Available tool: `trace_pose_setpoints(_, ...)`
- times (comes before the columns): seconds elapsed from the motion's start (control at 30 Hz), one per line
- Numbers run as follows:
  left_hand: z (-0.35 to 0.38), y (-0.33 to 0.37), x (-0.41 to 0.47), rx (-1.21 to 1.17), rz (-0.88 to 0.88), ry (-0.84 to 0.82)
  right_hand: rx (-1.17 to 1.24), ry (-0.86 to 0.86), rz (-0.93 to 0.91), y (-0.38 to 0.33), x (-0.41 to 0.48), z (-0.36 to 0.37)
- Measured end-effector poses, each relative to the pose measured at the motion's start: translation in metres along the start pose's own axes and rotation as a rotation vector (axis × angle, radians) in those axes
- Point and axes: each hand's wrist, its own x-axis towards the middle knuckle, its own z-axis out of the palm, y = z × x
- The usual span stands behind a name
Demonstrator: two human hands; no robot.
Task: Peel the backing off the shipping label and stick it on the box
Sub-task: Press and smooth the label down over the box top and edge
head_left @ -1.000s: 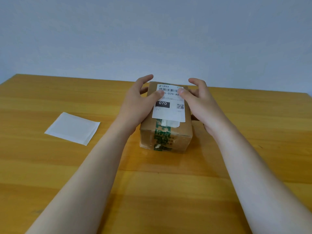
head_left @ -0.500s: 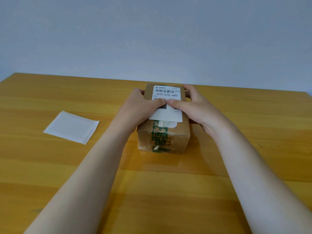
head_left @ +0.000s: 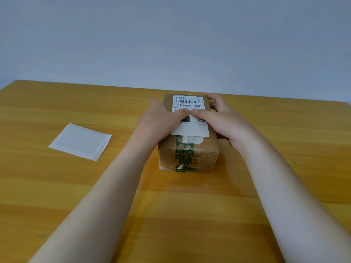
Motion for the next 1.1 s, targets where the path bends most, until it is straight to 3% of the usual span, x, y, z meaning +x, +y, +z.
trace_pose_setpoints(0.3,-0.002,0.003,-0.004,0.005,0.021,-0.038,-0.025,-0.021,-0.061,0.003,0.001,-0.002)
trace_pose_setpoints(0.63,-0.007,0.005,-0.006,-0.021,0.062,-0.114,-0.033,-0.162,-0.104,0.008,0.006,-0.015)
trace_pose_setpoints(0.87,-0.022,0.001,-0.005,0.013,0.145,-0.299,-0.053,-0.288,-0.124,0.012,0.009,-0.024)
trace_pose_setpoints(1.1,-0.032,-0.006,-0.002,0.007,0.169,-0.379,-0.021,-0.397,-0.121,0.021,0.013,-0.032)
